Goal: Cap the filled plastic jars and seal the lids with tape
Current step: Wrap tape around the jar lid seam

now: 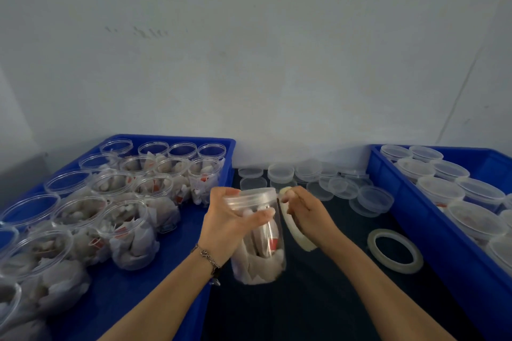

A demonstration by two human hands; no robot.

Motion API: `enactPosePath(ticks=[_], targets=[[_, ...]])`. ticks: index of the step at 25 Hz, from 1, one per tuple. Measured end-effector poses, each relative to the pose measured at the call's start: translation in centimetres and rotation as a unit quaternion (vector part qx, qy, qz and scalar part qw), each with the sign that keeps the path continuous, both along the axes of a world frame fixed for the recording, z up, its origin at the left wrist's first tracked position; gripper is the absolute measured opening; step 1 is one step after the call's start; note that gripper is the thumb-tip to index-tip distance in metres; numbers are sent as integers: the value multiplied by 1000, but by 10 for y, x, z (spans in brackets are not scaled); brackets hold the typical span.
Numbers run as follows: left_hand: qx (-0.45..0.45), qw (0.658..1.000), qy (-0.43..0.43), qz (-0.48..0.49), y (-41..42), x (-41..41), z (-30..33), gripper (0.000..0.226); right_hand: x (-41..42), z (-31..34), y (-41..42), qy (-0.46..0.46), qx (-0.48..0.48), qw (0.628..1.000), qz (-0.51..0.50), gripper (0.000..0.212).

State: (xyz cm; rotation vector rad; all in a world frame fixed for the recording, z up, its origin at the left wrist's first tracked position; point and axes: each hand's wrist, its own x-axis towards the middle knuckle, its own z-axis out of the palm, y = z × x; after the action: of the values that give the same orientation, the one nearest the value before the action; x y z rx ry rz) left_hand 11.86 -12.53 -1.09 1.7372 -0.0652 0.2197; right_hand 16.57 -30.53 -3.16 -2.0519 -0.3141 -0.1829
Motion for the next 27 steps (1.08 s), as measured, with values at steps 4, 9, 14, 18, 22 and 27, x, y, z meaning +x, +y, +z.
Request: enactPosePath(ticks=[4, 9, 14, 18, 22, 27], targets=[[216, 976, 37, -8, 2, 10, -13, 84, -17, -23, -45, 24, -157, 987, 30, 18], [378, 924, 50, -36, -5, 12, -20, 80, -36, -44, -61, 72, -232, 968, 64, 40], [416, 902, 70, -91, 0, 13, -14, 96, -36, -47, -53, 129, -246, 956, 91, 55], [533, 829, 53, -164, -7, 10, -9, 107, -38, -46, -38, 99, -343, 931, 77, 56], [524, 832, 44, -175, -7, 7, -12, 86, -55, -58, -19, 61, -446, 893, -17, 42], [513, 838, 34, -184, -4, 7, -15, 89, -52, -61, -19, -51, -400, 913, 58, 45]])
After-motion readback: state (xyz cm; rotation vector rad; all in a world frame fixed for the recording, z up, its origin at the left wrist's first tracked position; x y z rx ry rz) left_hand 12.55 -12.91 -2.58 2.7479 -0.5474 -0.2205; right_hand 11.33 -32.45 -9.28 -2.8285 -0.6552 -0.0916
